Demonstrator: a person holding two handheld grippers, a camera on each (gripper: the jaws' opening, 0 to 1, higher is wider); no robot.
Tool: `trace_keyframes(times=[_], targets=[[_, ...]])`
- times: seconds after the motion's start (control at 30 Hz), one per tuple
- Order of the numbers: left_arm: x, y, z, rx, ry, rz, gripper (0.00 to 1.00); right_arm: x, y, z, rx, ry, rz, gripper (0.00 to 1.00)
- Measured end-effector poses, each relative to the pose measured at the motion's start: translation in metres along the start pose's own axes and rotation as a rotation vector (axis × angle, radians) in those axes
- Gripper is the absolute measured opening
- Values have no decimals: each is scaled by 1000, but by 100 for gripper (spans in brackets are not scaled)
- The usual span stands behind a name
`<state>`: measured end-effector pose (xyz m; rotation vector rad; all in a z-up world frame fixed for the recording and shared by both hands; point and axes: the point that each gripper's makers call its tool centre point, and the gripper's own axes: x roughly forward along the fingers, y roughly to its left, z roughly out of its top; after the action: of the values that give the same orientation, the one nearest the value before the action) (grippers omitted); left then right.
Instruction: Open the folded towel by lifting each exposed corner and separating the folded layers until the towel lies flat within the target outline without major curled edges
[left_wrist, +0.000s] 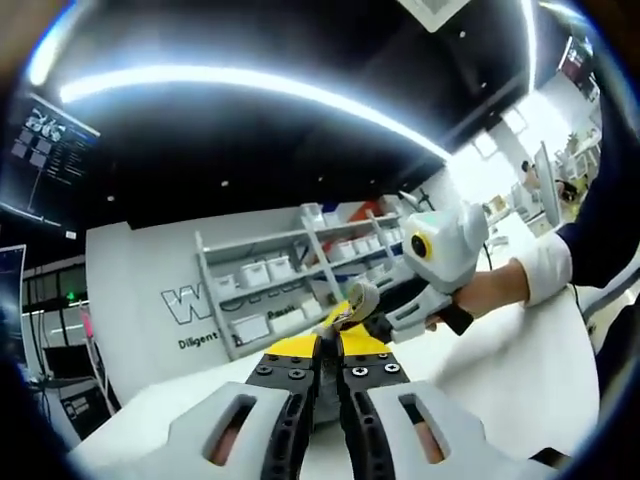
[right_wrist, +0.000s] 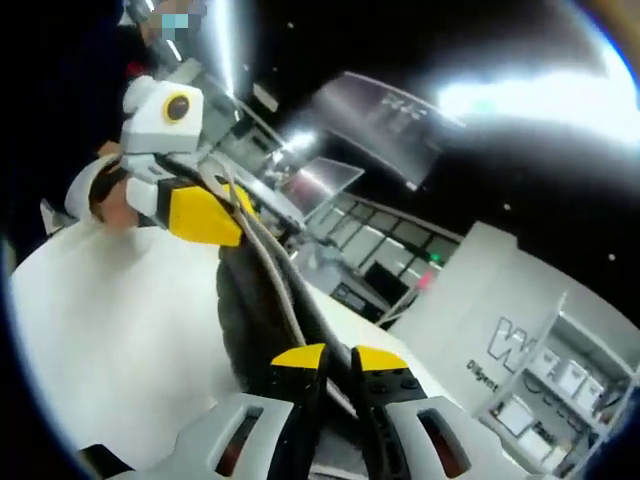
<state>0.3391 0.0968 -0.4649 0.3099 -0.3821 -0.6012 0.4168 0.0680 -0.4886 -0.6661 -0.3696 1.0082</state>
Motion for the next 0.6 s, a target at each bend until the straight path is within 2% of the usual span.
trace_keyframes(times=[0.4,0.6], targets=[[2,-12,4,6,-22,-57,5,2,8,-2,-14,8,33,9],[3,-15,6,6,-32,-70,5,2,13,-2,-8,13,53,4]])
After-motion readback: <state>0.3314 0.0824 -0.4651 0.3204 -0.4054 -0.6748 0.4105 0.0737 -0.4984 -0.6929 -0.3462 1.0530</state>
